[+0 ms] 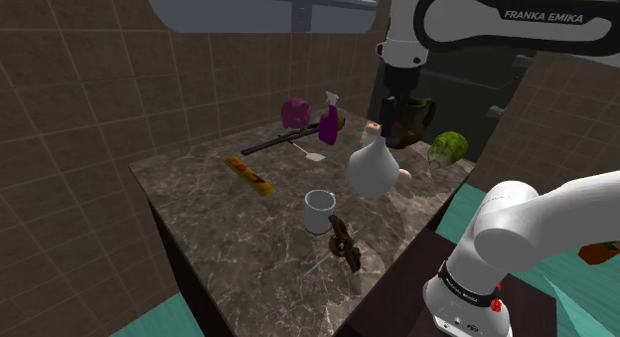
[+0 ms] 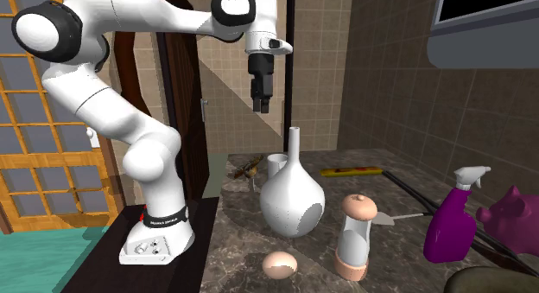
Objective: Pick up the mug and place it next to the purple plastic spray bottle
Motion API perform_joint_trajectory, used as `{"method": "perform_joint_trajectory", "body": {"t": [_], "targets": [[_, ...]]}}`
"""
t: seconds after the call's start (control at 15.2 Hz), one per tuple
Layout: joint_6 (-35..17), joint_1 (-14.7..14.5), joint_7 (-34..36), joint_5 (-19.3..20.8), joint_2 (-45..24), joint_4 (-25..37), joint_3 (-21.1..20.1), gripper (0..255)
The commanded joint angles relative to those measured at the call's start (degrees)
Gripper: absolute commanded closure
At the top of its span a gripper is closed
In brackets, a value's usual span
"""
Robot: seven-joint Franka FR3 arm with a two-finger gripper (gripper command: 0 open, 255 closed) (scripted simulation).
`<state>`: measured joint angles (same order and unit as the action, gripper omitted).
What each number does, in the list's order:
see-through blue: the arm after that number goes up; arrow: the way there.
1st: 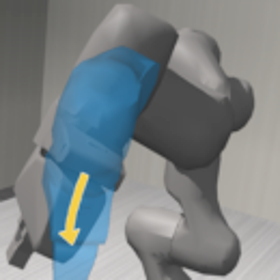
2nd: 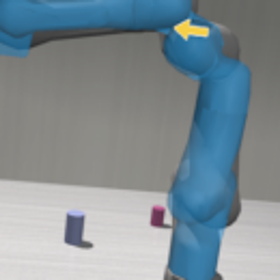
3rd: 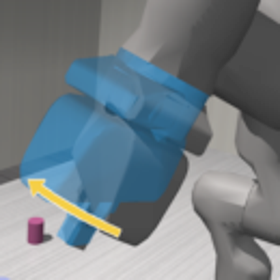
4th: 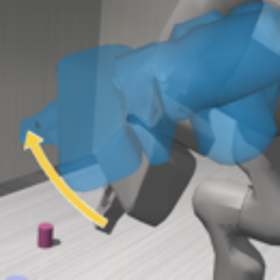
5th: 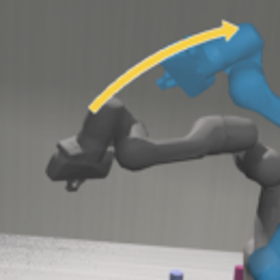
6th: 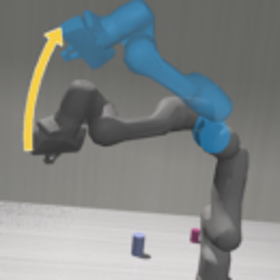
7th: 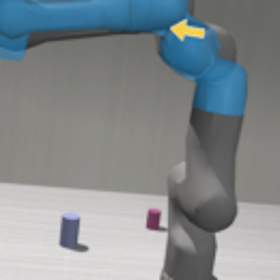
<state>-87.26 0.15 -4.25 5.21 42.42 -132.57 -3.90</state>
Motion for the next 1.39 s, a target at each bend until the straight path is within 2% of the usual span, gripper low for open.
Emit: {"method": "perform_joint_trajectory", "body": {"t": [0.0, 0.66, 0.99, 1.32], "targets": [[0.0, 0.0, 0.0, 0.0, 0.0, 0.0, 0.0, 0], [-16.0, -2.3, 12.2, -6.5, -6.9, -8.7, -8.0, 0], [-24.7, -3.1, 18.2, -8.6, -13.7, -10.0, -12.4, 0], [-33.3, -3.3, 24.7, -8.9, -22.5, -9.3, -16.7, 0]]}}
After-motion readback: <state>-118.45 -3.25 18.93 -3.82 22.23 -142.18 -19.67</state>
